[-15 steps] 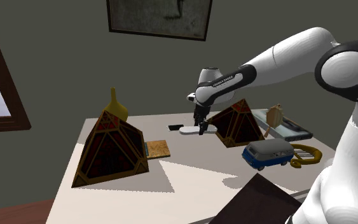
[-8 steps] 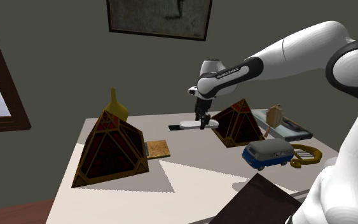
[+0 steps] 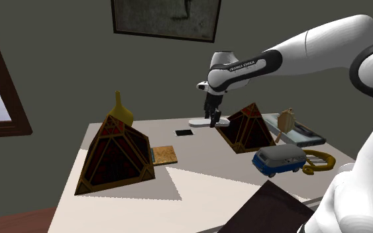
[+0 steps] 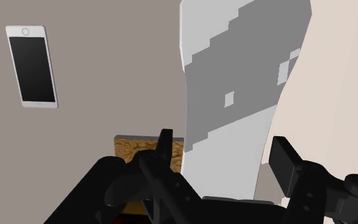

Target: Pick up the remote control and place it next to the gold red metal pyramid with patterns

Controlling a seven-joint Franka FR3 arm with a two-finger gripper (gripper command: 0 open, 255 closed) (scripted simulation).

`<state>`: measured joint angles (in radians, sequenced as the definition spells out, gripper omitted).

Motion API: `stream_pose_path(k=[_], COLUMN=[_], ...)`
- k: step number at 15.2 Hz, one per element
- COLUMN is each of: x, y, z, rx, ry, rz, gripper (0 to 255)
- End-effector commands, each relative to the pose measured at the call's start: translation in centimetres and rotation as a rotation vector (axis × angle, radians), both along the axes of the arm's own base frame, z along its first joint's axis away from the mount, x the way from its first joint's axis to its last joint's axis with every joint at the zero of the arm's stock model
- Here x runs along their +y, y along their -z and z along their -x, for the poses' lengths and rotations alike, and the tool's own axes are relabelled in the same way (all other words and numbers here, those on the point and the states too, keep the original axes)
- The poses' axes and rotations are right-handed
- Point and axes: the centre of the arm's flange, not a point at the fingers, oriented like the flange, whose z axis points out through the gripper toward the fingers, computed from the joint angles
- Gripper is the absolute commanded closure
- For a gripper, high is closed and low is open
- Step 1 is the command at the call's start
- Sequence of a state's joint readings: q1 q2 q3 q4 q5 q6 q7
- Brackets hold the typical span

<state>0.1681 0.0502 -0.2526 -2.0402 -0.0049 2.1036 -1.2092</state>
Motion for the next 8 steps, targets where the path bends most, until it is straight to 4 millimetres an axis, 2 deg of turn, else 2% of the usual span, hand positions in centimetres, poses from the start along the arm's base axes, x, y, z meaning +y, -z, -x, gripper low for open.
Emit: stream_pose_path(k=[1, 8], x=[0.0, 0.0], y=[-1.1, -4.8], z=[0.0, 0.0], rx=[0.000, 0.000], ry=[0.000, 0.000], rz=[0.000, 0.000], gripper=[255, 255])
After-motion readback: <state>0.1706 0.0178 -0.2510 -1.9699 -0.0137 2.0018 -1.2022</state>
